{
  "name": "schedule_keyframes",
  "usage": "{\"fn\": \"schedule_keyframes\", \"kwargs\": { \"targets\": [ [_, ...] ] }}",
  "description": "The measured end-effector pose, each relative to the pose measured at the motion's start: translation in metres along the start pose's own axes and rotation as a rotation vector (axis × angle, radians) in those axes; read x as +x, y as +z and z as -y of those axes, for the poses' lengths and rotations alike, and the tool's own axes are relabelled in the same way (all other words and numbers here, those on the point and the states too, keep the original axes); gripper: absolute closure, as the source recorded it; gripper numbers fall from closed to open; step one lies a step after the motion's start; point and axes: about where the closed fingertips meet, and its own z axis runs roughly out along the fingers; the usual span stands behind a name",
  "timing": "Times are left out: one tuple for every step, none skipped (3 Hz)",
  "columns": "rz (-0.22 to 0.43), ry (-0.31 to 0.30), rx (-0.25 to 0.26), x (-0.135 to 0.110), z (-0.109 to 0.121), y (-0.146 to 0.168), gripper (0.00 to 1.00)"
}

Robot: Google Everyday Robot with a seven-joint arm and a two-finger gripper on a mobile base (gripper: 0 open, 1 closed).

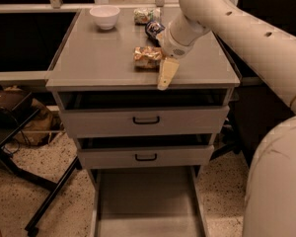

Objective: Place orange can into bottom drawer

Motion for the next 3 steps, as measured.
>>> {"fn": "schedule_keyframes", "kwargs": {
  "targets": [
    [-0.012,-0.029,0.039,-0.003,0.016,-0.003,0.00],
    [-0.010,-0.079,0.058,-0.021,0.028,-0.021,0.00],
    [0.017,-0.119,0.013,-0.037,0.034,-0.030,0.00]
  ]
}}
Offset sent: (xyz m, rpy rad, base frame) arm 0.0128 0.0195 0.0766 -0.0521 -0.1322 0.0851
